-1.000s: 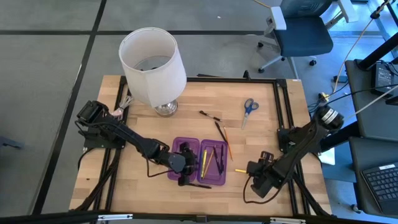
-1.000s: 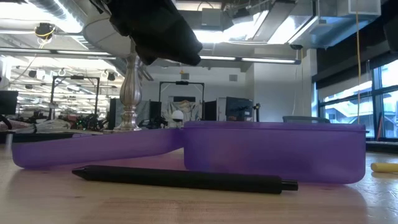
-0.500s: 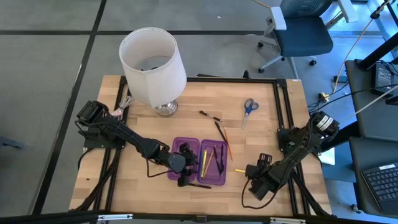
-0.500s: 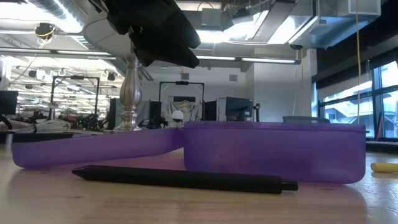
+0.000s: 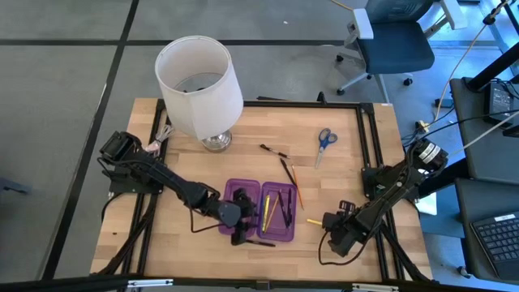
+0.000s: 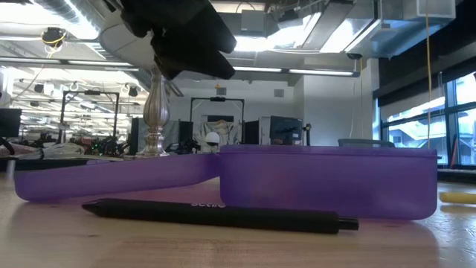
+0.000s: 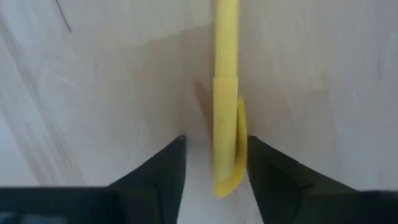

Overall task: Pick & place school supplies into a supply box
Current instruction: Put the yellow pencil into the purple supply box

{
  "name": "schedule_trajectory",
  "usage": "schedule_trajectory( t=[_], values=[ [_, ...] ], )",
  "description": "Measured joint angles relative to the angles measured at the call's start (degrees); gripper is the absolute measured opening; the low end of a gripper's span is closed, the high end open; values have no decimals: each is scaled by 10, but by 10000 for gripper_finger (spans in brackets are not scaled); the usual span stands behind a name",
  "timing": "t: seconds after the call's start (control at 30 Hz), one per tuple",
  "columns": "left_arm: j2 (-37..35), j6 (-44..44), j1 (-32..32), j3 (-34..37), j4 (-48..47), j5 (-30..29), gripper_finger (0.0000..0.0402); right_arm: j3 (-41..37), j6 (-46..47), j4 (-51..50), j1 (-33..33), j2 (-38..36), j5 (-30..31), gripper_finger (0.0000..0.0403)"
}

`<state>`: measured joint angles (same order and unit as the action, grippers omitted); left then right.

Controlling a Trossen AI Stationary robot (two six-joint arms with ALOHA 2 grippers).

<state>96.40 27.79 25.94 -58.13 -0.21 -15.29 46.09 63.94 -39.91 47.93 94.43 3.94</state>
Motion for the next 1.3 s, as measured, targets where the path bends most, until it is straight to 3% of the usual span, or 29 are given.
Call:
schedule_trajectory(
  t=[0.27,0.43,0.8,1.03,1.3],
  values=[
    [0,0,14,0,0,2,173,0,1,6,0,1,7,101],
    [0,0,15,0,0,50,169,1,9,1,0,1,8,74],
    [0,1,15,0,0,135,169,107,20,-90,0,5,12,67],
    [0,0,16,0,0,169,169,206,34,-107,-10,4,135,70],
    [0,-8,18,0,-1,168,169,257,108,-24,-75,3,230,71]
  ],
)
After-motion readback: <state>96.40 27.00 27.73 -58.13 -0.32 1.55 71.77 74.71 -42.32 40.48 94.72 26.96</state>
